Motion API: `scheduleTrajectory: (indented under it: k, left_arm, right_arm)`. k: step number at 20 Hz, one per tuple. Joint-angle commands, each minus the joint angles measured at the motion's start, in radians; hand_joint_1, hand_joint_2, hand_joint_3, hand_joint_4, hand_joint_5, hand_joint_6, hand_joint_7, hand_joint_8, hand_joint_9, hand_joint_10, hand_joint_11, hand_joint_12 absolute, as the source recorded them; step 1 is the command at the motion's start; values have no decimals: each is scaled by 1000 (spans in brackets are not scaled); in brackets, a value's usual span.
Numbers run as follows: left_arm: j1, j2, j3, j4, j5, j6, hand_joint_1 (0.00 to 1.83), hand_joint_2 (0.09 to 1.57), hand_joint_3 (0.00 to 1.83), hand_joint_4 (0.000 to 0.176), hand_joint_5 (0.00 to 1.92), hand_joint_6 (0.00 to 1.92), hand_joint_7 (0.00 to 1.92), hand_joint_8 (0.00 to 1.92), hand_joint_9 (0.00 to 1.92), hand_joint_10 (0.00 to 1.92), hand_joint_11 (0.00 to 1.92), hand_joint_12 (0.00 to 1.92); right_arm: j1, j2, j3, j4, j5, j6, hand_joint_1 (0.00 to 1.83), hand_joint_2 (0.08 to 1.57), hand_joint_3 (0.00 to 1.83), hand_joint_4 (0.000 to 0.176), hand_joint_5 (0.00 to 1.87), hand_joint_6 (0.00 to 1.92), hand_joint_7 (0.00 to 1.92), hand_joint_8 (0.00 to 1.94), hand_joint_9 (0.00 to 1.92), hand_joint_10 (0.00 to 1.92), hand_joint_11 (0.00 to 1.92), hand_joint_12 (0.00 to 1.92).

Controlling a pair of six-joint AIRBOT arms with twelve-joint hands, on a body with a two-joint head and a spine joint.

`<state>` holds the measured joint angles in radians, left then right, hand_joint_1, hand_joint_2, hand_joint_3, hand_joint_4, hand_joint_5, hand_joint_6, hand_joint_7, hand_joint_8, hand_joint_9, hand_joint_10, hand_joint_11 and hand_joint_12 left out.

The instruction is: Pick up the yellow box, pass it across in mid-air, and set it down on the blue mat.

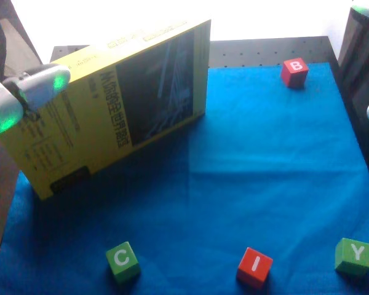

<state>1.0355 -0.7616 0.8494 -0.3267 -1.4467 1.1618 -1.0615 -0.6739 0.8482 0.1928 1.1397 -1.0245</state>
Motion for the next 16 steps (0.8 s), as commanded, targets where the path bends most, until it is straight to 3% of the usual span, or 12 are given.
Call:
scheduleTrajectory:
  k: [1, 2, 3, 4, 7, 8, 9, 10, 13, 14, 15, 16]
  left_arm:
    - [-8, 2, 0, 8, -118, 0, 520, 1259, 14, 50, 0, 0, 0, 0, 0, 0, 0, 0]
    - [-8, -1, -2, 8, -115, 0, 520, 1259, 14, 50, 0, 0, 0, 0, 0, 0, 0, 0]
    - [-7, -5, -4, 7, -115, 1, 543, 1253, 7, 57, 0, 0, 0, 0, 0, 0, 0, 0]
    - [-6, -9, -4, 3, -103, 1, 560, 1254, 5, 55, 0, 0, 0, 0, 0, 0, 0, 0]
    - [-6, -31, 12, -23, -43, 1, 590, 1221, 0, 24, 0, 0, 0, 0, 0, 0, 0, 0]
    - [-6, -47, 22, -53, -9, 0, 656, 1173, 54, 45, 0, 0, 0, 0, 9, 9, 0, 515]
    - [-6, -67, 36, -84, 28, -6, 636, 1179, 24, 31, 0, 0, 0, 0, 14, 10, 0, 831]
    - [-6, -89, 53, -108, 60, -24, 603, 1178, 7, 26, 0, 0, 0, 0, 14, 7, 0, 952]
    - [-4, -128, 87, -130, 123, -47, 637, 1162, 0, 6, 0, 0, 5, 2, 19, 8, 0, 765]
    - [-4, -131, 89, -130, 129, -48, 948, 1146, 0, 0, 303, 1119, 550, 1086, 585, 1237, 539, 1635]
    - [-4, -132, 89, -130, 132, -49, 1074, 1119, 0, 0, 711, 1761, 963, 1754, 1088, 1784, 1134, 1864]
    - [-4, -135, 89, -126, 134, -48, 1174, 1098, 0, 0, 1012, 1889, 1292, 1888, 1435, 1894, 1496, 1910]
  right_arm:
    - [16, 1, 5, 12, 125, -1, 285, 1328, 13, 100, 0, 0, 0, 0, 0, 0, 0, 0]
    - [15, 0, 5, 14, 118, -1, 285, 1328, 13, 100, 0, 0, 0, 0, 0, 0, 0, 0]
    - [15, -3, 6, 14, 111, -1, 354, 1334, 7, 49, 0, 0, 0, 0, 0, 0, 0, 0]
    - [15, -5, 7, 14, 110, -1, 368, 1335, 5, 64, 0, 0, 0, 0, 0, 0, 0, 0]
    - [15, -11, 8, 14, 109, -1, 392, 1352, 7, 62, 0, 0, 0, 0, 0, 0, 0, 0]
    - [15, -12, 9, 14, 108, -1, 405, 1351, 4, 47, 0, 0, 0, 0, 0, 0, 0, 0]
    - [15, -12, 9, 14, 108, -1, 384, 1340, 0, 63, 0, 0, 0, 0, 0, 0, 0, 0]
    - [15, -15, 8, 15, 107, -1, 390, 1340, 0, 59, 0, 0, 0, 0, 0, 0, 0, 0]
    - [12, -19, 9, 19, 96, -1, 413, 1335, 0, 78, 0, 0, 0, 0, 0, 0, 0, 0]
    - [12, -19, 9, 19, 95, -1, 444, 1332, 0, 90, 0, 0, 0, 0, 0, 0, 0, 0]
    - [12, -20, 10, 19, 95, -1, 449, 1331, 0, 85, 0, 0, 0, 0, 0, 0, 0, 0]
    - [12, -20, 10, 19, 95, -1, 435, 1333, 0, 85, 0, 0, 0, 0, 0, 0, 0, 0]
